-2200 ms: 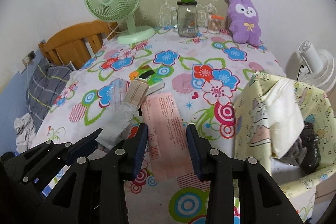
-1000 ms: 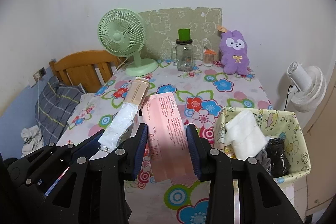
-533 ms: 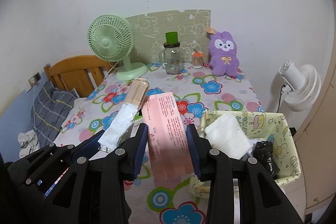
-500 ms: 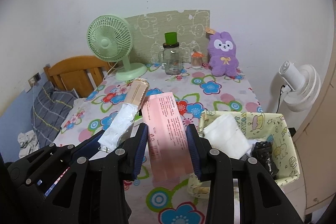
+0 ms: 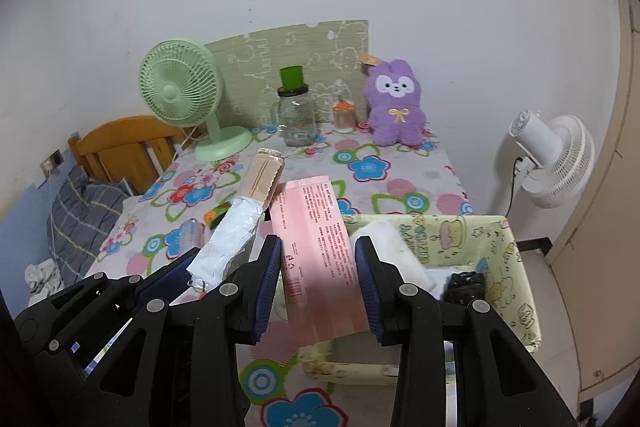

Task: Organize soft objects
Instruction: 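Carry the pink packet with the right tool while the left tool carries the white pad toward the box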

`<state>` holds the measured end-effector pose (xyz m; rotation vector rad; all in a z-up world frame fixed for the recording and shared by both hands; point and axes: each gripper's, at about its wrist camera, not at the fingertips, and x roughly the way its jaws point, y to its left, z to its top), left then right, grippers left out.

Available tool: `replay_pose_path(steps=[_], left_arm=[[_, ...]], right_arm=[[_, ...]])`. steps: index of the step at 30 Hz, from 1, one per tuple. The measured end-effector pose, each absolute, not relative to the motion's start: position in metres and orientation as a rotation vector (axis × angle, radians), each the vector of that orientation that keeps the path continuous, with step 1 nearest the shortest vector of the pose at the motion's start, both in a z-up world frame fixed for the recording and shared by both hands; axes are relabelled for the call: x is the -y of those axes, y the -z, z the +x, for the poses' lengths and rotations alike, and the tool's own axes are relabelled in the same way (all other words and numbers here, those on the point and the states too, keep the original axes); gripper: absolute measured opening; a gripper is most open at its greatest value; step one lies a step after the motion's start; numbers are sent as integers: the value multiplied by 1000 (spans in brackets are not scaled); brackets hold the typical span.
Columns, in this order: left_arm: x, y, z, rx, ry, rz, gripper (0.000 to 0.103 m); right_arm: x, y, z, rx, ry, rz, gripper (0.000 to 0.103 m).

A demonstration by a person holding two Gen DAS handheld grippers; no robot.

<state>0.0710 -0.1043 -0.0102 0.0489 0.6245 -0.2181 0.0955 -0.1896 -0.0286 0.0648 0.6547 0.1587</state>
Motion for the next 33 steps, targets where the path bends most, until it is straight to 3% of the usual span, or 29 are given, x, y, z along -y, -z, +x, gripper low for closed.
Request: replay_pose_path(steps=[33], left_arm=[[179,36,98,-676,360,107,26]], right_arm=[[269,59,112,-701,-10,131,41]])
